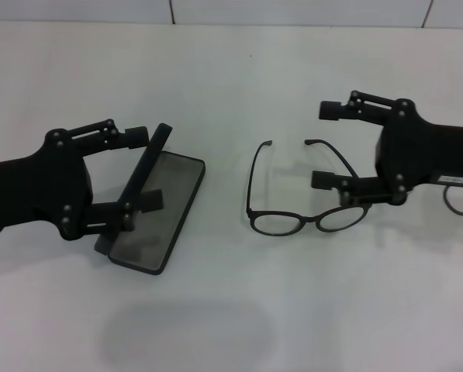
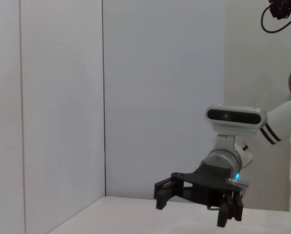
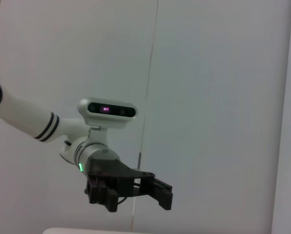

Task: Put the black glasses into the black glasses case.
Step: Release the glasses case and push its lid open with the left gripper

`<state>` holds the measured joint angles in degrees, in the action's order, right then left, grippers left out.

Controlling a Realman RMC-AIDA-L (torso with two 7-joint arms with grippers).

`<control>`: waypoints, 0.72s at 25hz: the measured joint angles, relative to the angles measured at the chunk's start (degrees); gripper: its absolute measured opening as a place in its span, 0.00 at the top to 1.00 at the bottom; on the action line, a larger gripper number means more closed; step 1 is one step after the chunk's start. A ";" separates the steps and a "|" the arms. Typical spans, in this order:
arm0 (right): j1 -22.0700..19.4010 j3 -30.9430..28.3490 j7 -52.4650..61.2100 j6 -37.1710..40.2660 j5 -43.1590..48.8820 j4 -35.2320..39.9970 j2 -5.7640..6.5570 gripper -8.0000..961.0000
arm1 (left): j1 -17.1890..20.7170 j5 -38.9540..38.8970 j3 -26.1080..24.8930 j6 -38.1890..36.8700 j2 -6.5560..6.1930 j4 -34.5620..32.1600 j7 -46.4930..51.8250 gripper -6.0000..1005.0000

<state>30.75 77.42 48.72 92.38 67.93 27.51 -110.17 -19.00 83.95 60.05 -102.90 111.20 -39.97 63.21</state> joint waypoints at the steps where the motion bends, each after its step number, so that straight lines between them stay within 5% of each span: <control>1: 0.06 -0.02 -0.17 -0.34 0.00 -0.01 -0.25 0.11 | 0.02 0.11 0.00 -0.01 0.07 -0.11 0.11 0.20; 13: 0.19 -0.13 -0.42 -1.01 0.08 -0.04 -0.35 0.11 | -0.52 0.30 -2.14 0.02 0.95 0.10 0.82 0.23; 18: -0.26 -0.18 -0.87 -1.06 0.20 -0.01 0.11 0.11 | -0.50 1.37 -5.50 3.69 2.02 -0.55 8.57 0.24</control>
<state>30.50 77.24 47.85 91.33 68.12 27.50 -110.06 -19.51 85.32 54.56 -99.21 113.21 -40.52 71.79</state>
